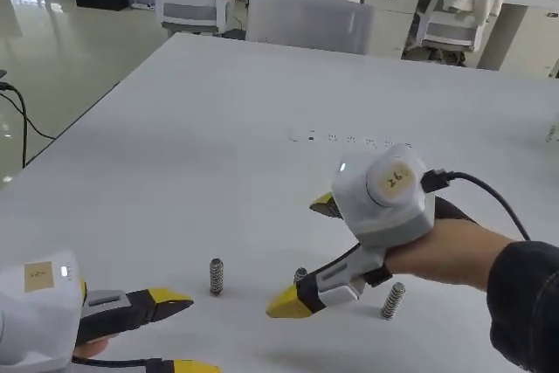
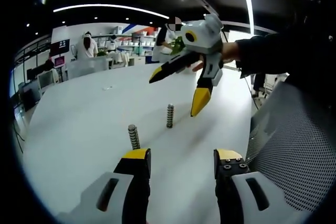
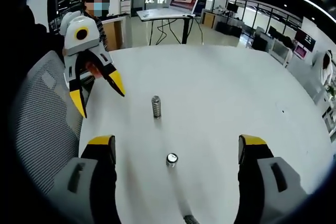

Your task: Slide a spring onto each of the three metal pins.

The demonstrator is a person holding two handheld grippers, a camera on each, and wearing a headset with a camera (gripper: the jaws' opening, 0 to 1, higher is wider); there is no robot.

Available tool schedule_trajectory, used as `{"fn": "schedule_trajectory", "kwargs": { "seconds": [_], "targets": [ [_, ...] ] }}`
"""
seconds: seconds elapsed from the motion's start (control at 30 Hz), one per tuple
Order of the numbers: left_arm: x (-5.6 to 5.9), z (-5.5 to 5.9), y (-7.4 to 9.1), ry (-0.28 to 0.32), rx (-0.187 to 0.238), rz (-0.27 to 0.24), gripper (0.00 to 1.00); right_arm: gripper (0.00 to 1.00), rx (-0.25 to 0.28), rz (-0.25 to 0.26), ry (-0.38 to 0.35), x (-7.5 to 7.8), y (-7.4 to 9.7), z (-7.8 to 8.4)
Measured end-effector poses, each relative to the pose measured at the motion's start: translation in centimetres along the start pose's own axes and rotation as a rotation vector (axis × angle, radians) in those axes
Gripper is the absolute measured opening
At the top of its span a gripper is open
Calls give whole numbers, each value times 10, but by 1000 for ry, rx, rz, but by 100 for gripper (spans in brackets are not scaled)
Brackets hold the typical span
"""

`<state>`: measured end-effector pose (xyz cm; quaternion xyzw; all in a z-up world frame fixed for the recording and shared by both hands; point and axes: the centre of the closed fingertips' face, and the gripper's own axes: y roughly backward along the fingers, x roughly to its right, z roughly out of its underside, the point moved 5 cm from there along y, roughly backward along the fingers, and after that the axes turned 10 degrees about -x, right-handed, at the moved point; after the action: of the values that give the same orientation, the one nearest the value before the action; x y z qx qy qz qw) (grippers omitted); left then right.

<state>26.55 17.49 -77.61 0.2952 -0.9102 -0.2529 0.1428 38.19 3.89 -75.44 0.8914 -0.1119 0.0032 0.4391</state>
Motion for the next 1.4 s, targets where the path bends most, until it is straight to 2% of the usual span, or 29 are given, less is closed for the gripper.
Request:
{"fn": "schedule_trajectory", "kwargs": {
  "seconds": [0.13,0.23,0.7,0.8,1.07,1.4],
  "targets": [
    [1,0,1,0,1,-5,46,99,51,26,-42,0,12,2],
    [0,0,2,3,5,-10,46,100,65,49,-57,1,19,8],
    [-1,-3,3,1,11,-13,46,100,182,190,-197,10,62,41],
    [-1,-3,3,-2,10,-13,46,100,195,207,-215,10,68,47],
    [-2,-2,6,2,12,-19,47,100,214,247,-253,4,74,63],
    [0,-1,9,7,24,-32,48,100,217,255,-275,-12,73,79]
  ]
}}
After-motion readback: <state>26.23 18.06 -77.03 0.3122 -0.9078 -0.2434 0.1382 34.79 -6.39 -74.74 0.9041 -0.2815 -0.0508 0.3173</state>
